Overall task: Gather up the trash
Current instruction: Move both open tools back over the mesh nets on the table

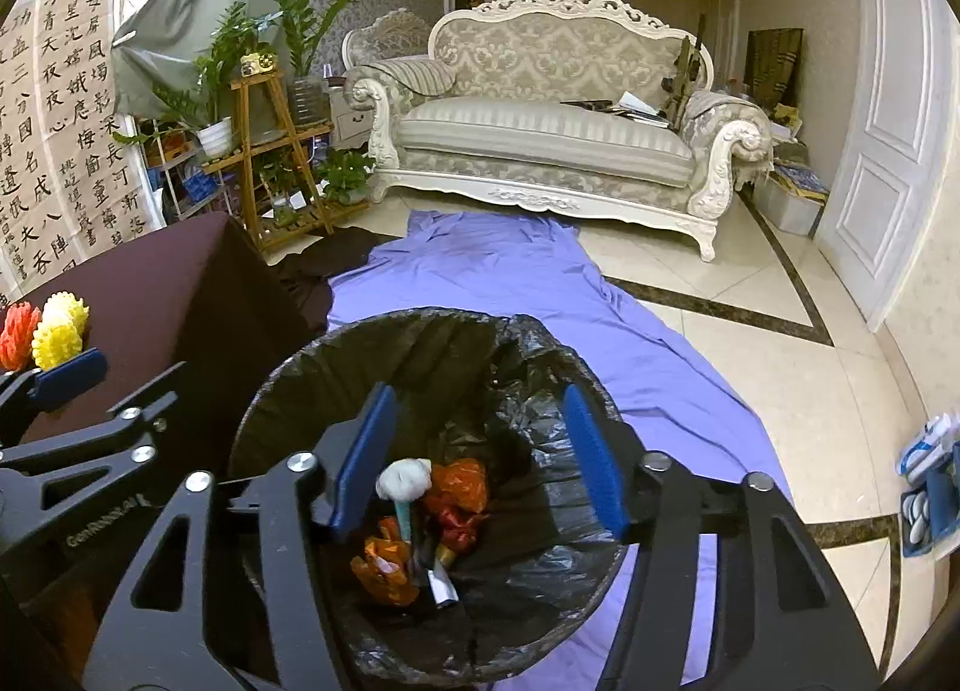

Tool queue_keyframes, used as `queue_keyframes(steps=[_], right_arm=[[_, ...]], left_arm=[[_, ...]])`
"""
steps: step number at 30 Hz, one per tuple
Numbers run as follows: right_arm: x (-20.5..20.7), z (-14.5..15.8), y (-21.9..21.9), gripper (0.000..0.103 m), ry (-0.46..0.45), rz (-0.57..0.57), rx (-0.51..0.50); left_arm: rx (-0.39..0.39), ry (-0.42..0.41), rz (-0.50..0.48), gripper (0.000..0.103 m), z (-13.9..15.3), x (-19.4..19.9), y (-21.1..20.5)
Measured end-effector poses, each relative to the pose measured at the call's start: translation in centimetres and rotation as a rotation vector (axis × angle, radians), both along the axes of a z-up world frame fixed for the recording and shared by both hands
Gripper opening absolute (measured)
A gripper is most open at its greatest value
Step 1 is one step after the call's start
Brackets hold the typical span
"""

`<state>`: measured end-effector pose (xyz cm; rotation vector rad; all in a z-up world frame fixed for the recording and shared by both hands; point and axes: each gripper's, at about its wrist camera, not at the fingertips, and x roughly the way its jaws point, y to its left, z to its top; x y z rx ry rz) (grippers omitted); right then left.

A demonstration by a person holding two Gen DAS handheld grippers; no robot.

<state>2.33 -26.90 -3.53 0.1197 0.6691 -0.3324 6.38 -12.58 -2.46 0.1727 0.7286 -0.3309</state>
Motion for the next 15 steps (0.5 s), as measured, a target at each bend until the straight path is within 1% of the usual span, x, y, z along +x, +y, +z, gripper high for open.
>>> queue_keyframes(steps=[1, 4, 10, 15], right_arm=[[0.0, 0.1, 0.3, 0.058, -0.001, 0.009, 0.005], [0.4, 0.3, 2.0, 0.064, -0.004, 0.049, 0.032], [1.6, 1.0, 7.4, 0.064, -0.003, 0.185, 0.099], [3.5, 1.4, 14.0, 0.069, 0.007, 0.329, 0.092]], left_arm=[[0.003, -0.002, 0.006, 0.075, 0.0, -0.1, 0.5], [0.007, -0.005, 0.056, 0.076, 0.2, -0.3, 3.5], [0.031, -0.004, 0.197, 0.076, -0.2, -0.6, 10.2], [0.058, 0.004, 0.313, 0.078, -0.3, 0.0, 15.3]])
